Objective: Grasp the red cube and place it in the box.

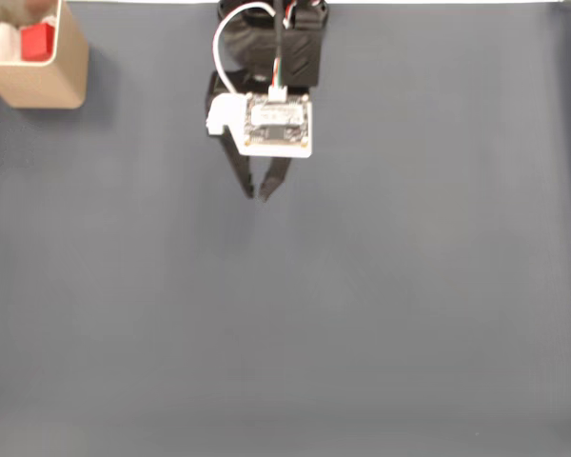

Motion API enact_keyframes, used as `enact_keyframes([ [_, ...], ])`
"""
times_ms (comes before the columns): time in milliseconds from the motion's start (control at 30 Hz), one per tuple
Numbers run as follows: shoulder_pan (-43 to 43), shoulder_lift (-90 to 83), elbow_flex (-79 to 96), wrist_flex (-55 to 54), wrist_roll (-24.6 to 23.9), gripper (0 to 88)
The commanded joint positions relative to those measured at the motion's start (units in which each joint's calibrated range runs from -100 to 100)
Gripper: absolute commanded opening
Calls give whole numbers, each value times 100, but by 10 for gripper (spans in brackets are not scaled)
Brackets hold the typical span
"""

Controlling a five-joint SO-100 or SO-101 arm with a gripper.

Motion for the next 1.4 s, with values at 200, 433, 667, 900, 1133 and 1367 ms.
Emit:
enact_keyframes([
  [200, -324, -1543, 1398, -2, -137, 0],
  [433, -367, -2349, 2393, 14, -122, 0],
  [667, -346, -2834, 2940, 162, -151, 0],
  [900, -260, -3397, 3406, 416, -156, 0],
  [1133, -154, -3900, 3716, 941, -171, 0],
  [1367, -246, -4177, 3716, 1596, -190, 0],
])
